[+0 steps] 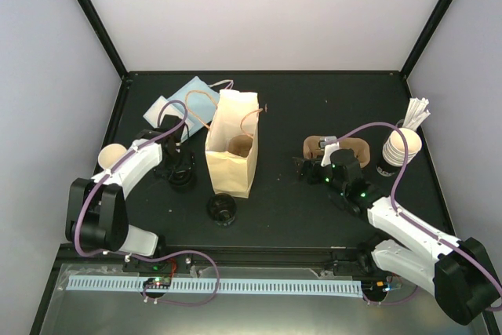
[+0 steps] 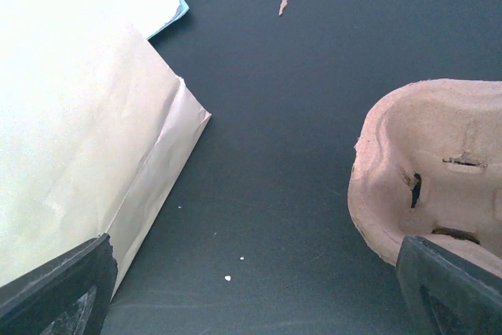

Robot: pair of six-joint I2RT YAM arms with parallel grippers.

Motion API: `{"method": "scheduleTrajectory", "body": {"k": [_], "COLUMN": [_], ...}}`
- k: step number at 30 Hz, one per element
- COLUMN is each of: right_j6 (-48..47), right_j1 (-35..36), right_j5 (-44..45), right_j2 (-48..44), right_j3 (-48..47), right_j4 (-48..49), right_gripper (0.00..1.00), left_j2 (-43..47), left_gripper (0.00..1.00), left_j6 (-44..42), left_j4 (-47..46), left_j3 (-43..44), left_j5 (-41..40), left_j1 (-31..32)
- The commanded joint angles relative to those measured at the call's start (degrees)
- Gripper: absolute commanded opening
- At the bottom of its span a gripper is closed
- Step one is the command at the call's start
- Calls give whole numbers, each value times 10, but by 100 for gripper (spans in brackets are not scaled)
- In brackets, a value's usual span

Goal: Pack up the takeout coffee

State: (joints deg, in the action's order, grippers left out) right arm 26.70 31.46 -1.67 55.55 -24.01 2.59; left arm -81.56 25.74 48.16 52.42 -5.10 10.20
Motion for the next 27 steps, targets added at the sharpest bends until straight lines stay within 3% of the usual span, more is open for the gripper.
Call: {"method": "scheduleTrajectory", "body": {"k": [1,16,27], "right_j6": [-5,-4,-5], "right_j1": [-1,-1,-1], "right_j5": [1,0,-3], "right_j2": [2,8,13], "right_j3": [0,-2,-3], "right_j4": [17,17,18], "right_gripper": [100,100,100], "left_j2": [-4,25,87], "left_gripper": [86,75,74], "left_j6": [4,9,0], "left_j4": [7,17,49], "left_j3": [10,7,7], "left_j5": [-3,-17,-14], "left_j1": [-2,0,-1]}}
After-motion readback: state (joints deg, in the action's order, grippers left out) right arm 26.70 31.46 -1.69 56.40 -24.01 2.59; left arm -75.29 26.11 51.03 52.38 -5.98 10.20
